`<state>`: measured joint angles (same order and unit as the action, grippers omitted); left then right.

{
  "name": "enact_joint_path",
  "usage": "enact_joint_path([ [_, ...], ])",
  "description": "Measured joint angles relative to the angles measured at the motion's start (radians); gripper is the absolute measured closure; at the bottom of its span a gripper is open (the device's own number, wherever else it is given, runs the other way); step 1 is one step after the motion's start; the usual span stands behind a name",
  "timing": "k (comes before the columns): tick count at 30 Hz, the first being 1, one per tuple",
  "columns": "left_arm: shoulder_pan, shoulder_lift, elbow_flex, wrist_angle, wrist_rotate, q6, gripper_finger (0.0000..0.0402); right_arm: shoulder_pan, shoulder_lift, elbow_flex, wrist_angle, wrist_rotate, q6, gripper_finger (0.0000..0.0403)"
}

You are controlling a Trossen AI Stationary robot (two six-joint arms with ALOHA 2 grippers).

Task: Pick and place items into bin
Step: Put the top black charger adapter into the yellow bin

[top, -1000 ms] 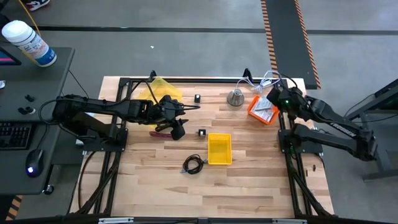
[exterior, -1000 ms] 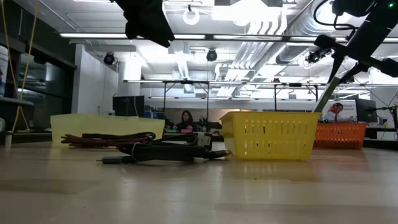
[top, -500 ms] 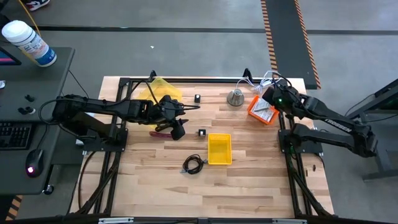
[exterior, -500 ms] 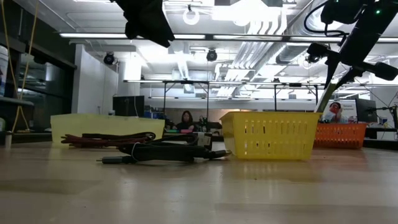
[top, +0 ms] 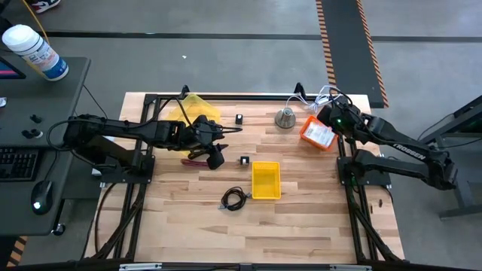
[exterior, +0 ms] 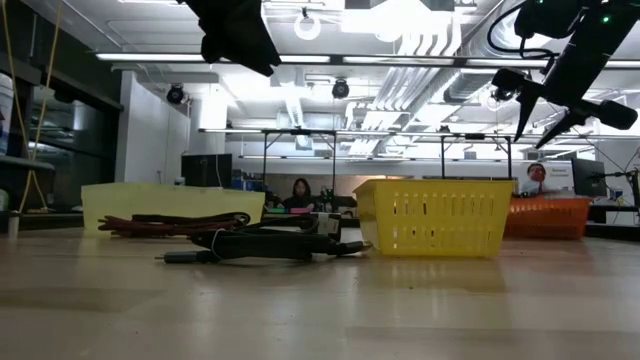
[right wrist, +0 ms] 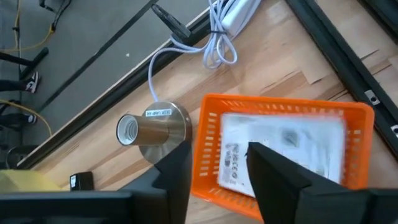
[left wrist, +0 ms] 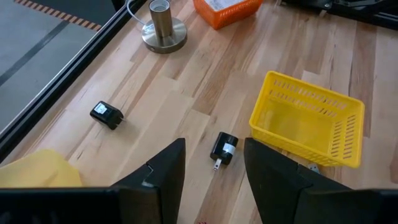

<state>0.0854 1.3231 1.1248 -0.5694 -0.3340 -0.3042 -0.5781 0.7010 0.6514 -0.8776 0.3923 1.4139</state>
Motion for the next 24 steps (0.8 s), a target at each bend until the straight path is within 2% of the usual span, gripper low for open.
enact_joint_path([
  [7, 0.0, 0.0, 0.0, 0.0, 0.0, -0.001, 0.025, 0.0, -0.003, 0.0, 0.018, -0.03, -0.005, 0.0229],
  [9, 0.0, 0.0, 0.0, -0.001, 0.003, -0.002, 0.025, 0.0, -0.003, 0.0, 0.068, -0.085, -0.05, 0.023],
  [12, 0.0, 0.0, 0.0, -0.01, 0.022, -0.002, 0.025, 0.012, 0.0, 0.0, 0.17, -0.221, -0.183, 0.0234],
  [15, 0.0, 0.0, 0.0, -0.037, 0.054, -0.002, 0.025, 0.046, 0.018, 0.0, 0.253, -0.349, -0.25, 0.024],
  [17, 0.0, 0.0, 0.0, -0.06, 0.058, -0.001, 0.025, 0.076, 0.032, 0.0, 0.297, -0.39, -0.287, 0.0244],
  [24, 0.0, 0.056, 0.0, -0.082, 0.075, 0.117, 0.025, 0.208, 0.136, 0.001, 0.489, -0.36, -0.506, 0.0251],
])
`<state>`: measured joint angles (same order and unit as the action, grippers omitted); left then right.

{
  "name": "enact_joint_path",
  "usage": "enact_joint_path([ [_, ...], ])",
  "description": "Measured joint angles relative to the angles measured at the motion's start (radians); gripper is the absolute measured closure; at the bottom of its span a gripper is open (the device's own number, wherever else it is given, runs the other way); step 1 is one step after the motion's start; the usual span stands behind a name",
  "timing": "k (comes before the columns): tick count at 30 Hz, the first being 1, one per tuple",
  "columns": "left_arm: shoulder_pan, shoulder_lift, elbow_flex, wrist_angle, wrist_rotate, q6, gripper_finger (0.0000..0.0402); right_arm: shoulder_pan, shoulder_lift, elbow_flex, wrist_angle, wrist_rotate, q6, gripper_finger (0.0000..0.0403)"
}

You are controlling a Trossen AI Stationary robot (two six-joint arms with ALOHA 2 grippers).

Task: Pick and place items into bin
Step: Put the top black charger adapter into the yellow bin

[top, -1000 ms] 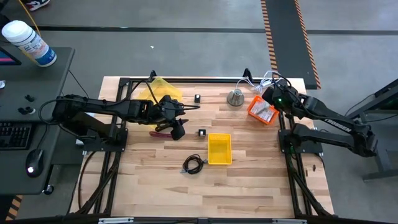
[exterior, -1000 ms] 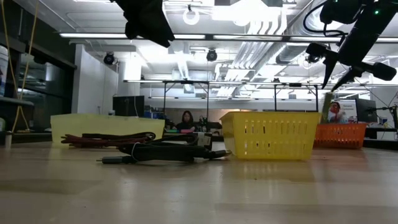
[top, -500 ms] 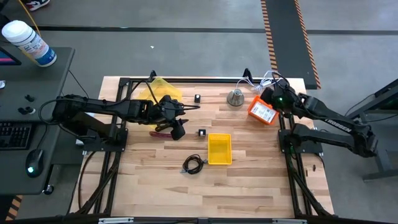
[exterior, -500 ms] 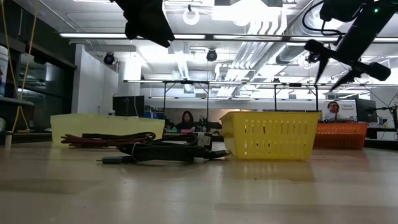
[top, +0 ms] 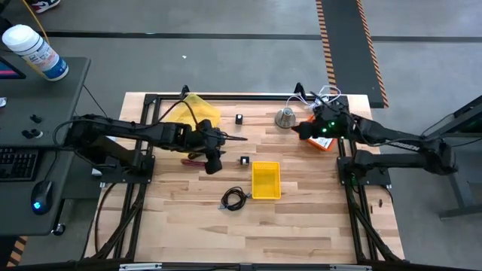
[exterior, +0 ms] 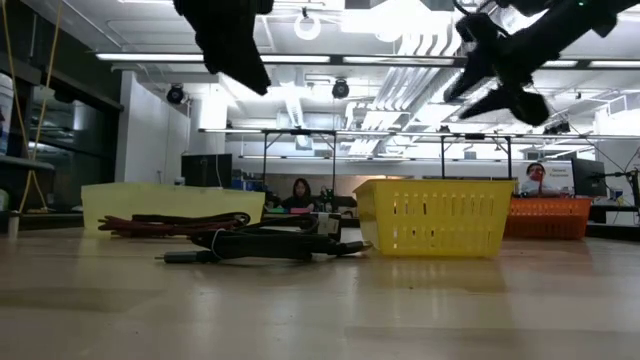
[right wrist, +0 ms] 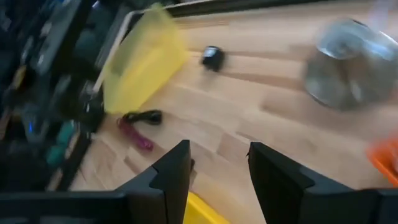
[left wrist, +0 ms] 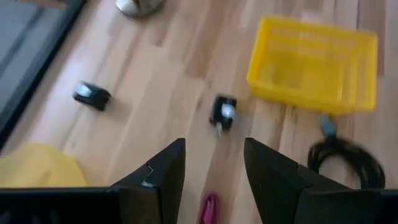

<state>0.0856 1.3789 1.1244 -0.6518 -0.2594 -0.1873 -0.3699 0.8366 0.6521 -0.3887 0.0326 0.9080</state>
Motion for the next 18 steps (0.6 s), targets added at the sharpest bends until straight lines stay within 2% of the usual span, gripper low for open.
enact_joint_path([
  [3, 0.0, 0.022, 0.0, -0.03, 0.036, -0.01, 0.025, 0.045, 0.069, 0.0, 0.115, 0.004, -0.116, 0.025],
  [5, 0.0, 0.025, 0.0, -0.065, 0.042, -0.032, 0.025, 0.067, 0.114, 0.0, 0.169, 0.027, -0.13, 0.0249],
  [9, -0.001, 0.025, 0.0, -0.129, 0.033, -0.096, 0.025, 0.089, 0.192, 0.0, 0.184, 0.12, -0.076, 0.0251],
  [12, -0.001, 0.025, 0.0, -0.171, 0.031, -0.131, 0.025, 0.097, 0.252, 0.0, 0.19, 0.137, -0.021, 0.025],
  [15, -0.001, 0.025, 0.0, -0.187, 0.031, -0.144, 0.025, 0.095, 0.322, 0.0, 0.271, 0.025, -0.063, 0.0247],
  [18, -0.002, 0.015, 0.0, -0.188, 0.031, -0.164, 0.025, 0.108, 0.404, 0.016, 0.391, -0.098, -0.208, 0.0247],
])
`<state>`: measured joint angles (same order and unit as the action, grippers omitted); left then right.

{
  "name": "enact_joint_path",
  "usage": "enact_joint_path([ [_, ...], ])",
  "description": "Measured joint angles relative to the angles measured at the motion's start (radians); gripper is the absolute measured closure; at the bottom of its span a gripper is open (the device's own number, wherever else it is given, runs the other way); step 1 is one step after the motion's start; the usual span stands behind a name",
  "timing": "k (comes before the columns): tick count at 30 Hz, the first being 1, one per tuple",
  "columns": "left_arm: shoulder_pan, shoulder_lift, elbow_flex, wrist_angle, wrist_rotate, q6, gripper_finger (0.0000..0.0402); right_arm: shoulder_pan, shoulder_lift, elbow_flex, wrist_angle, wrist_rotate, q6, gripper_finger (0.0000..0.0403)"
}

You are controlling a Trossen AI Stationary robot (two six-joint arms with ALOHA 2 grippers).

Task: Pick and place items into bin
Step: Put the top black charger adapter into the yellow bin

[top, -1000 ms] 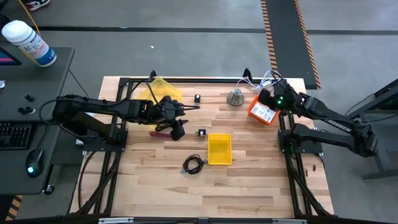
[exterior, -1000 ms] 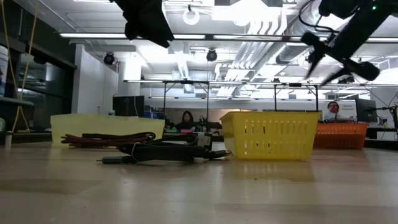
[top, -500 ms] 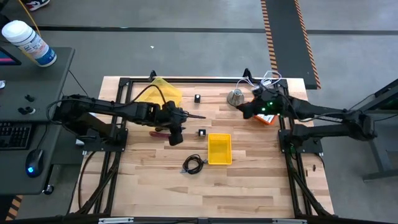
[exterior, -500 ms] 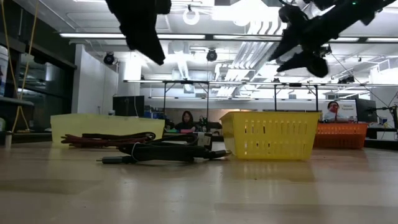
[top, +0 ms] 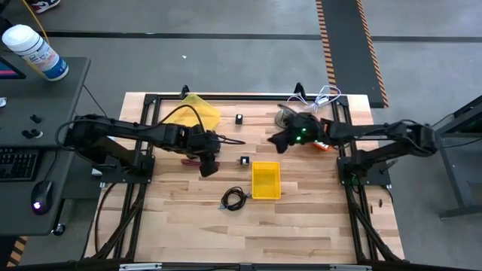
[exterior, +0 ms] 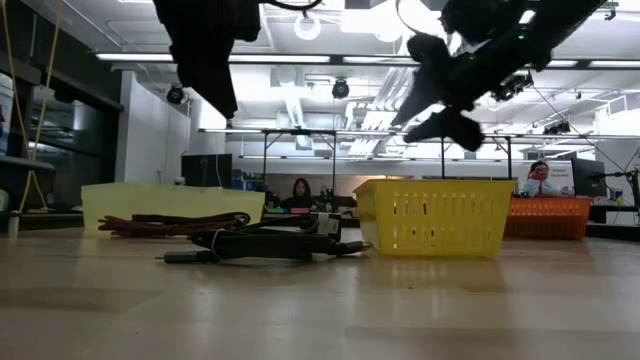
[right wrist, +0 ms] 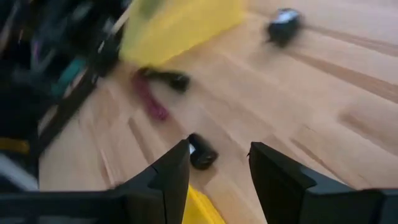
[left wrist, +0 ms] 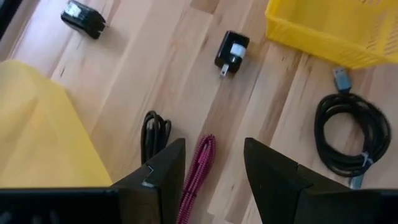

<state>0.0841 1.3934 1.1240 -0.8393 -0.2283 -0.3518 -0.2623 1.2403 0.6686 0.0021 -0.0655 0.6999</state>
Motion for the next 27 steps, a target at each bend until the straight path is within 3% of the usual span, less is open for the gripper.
enact_joint_path([
  [3, 0.0, -0.018, 0.0, 0.001, 0.0, -0.01, 0.025, 0.019, 0.093, 0.068, -0.021, 0.002, -0.1, 0.0247],
  [9, 0.0, -0.032, 0.0, -0.002, 0.0, -0.054, 0.025, -0.041, 0.274, 0.249, -0.053, 0.023, -0.106, 0.0247],
  [18, -0.045, -0.043, 0.0, -0.014, -0.007, -0.102, 0.025, -0.127, 0.546, 0.664, -0.283, 0.03, -0.158, 0.0247],
  [27, -0.106, -0.147, 0.0, -0.101, -0.104, -0.187, 0.025, -0.158, 0.757, 1.019, -0.495, -0.009, -0.151, 0.0247],
])
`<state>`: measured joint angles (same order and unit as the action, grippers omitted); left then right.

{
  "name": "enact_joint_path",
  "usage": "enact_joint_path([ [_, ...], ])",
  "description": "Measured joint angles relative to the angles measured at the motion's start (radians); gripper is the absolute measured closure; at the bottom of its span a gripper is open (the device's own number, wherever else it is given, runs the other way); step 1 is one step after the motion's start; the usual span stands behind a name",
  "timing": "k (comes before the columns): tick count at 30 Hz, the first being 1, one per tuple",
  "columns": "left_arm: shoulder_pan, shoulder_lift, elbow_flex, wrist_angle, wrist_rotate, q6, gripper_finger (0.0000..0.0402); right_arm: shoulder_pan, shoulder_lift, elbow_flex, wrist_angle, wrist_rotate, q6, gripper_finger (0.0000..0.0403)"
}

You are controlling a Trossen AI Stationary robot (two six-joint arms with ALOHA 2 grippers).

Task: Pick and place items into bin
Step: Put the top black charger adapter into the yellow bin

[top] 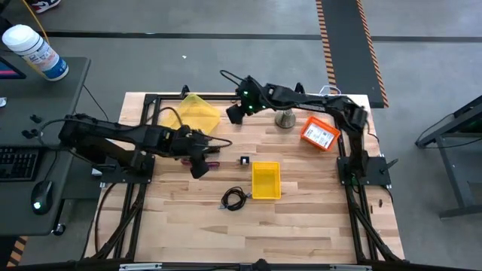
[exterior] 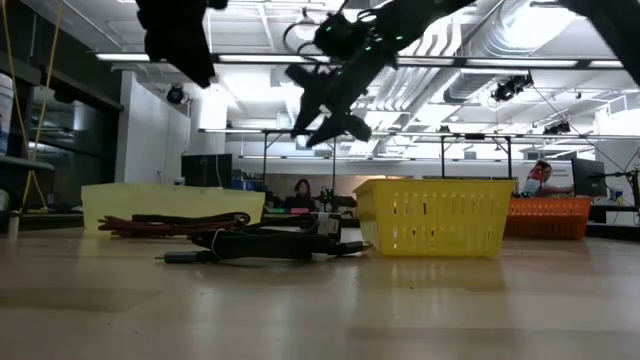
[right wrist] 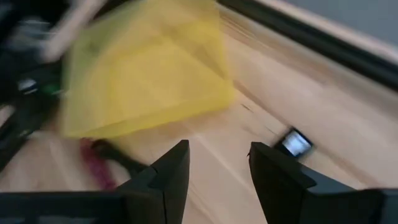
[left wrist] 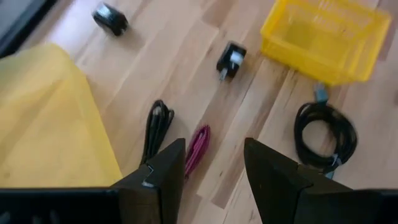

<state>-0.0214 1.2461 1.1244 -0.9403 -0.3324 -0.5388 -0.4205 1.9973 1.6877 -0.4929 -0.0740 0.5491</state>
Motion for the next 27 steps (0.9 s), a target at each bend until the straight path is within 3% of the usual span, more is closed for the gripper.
enact_joint_path([
  [4, 0.001, -0.065, 0.0, -0.005, -0.028, -0.029, 0.025, -0.022, 0.117, 0.139, -0.249, 0.084, 0.094, 0.0245],
  [8, 0.001, -0.108, 0.0, -0.003, -0.05, -0.035, 0.025, -0.034, 0.214, 0.243, -0.359, 0.061, 0.078, 0.0218],
  [16, 0.001, -0.119, 0.0, -0.006, -0.053, -0.035, 0.025, -0.029, 0.325, 0.387, -0.388, 0.057, 0.168, 0.0133],
  [27, 0.001, -0.119, 0.0, -0.001, -0.053, -0.022, 0.025, -0.033, 0.384, 0.401, -0.399, 0.085, 0.267, 0.0137],
])
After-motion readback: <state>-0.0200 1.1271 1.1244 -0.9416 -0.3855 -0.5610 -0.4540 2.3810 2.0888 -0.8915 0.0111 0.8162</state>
